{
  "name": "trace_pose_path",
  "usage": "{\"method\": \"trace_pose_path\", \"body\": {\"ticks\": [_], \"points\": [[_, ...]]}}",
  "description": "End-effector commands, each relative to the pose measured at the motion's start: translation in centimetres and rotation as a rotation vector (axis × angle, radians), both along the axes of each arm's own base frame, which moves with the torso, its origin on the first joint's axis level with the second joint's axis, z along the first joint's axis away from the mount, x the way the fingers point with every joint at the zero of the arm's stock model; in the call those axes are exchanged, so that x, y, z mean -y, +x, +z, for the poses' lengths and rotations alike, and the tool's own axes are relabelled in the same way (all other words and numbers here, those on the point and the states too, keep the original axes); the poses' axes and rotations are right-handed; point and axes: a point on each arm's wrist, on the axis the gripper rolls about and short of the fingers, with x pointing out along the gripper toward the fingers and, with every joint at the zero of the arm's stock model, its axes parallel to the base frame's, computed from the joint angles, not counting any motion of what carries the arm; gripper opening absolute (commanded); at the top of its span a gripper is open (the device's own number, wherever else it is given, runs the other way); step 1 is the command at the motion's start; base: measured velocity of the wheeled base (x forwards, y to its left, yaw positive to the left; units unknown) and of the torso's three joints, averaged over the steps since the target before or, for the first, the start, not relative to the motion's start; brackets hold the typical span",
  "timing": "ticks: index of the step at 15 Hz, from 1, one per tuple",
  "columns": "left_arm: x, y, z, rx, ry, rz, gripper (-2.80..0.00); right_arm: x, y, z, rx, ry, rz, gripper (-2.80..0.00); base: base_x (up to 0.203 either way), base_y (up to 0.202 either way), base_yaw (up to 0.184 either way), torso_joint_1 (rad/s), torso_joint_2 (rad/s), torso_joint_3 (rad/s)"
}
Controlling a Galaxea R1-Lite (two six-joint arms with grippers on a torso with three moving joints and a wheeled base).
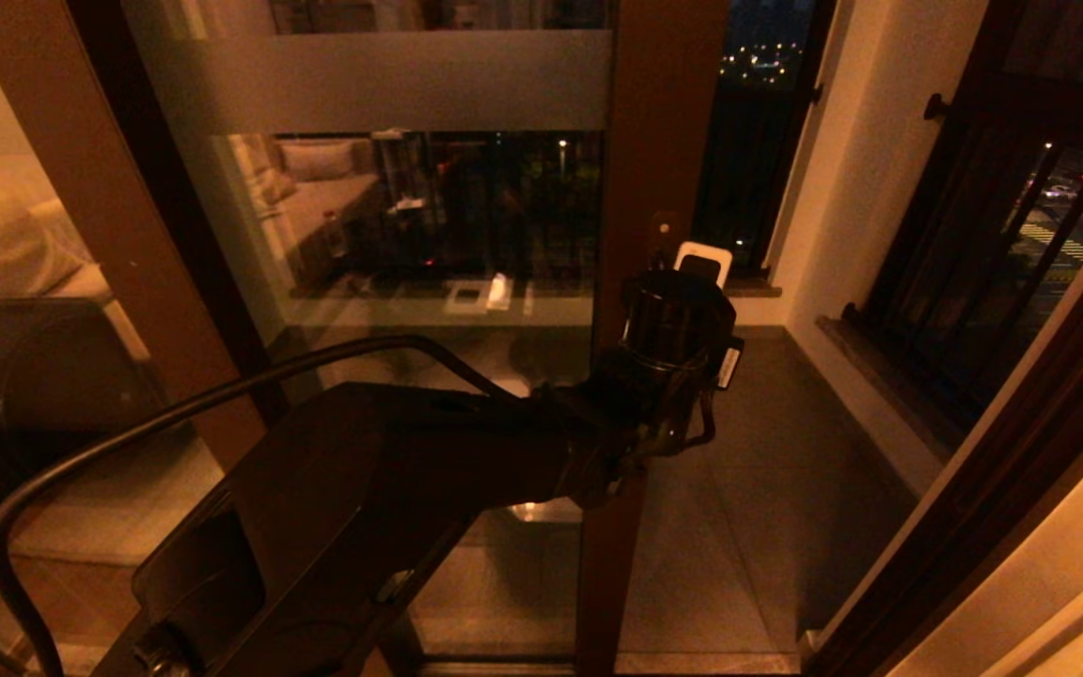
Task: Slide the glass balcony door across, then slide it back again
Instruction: Open the slid door
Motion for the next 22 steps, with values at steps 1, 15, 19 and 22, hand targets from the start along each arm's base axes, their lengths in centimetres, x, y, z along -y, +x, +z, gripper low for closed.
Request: {"method": "trace_pose_path", "body": {"ticks": [1, 15, 19, 22], "points": [[-0.3, -0.1, 1.0, 0.016, -0.016, 0.012, -2.80, 0.0, 0.0, -0.1, -0.002, -0.001, 0.001, -2.80, 0.000, 0.000, 0.000, 0.000, 0.00, 0.000], [-1.8, -1.3, 2.2, 0.001, -0.007, 0.050, -2.80, 0.0, 0.0, -0.1, -0.002, -0.001, 0.000, -2.80, 0.000, 0.000, 0.000, 0.000, 0.00, 0.000], [-2.2, -0.9, 2.4, 0.011, -0.017, 0.073, -2.80, 0.0, 0.0, -0.1, -0.004, -0.001, 0.001, -2.80, 0.000, 0.000, 0.000, 0.000, 0.00, 0.000], [-3.0, -0.5, 2.7, 0.013, -0.021, 0.094, -2.80, 0.0, 0.0, -0.1, -0.002, -0.001, 0.001, -2.80, 0.000, 0.000, 0.000, 0.000, 0.00, 0.000]]}}
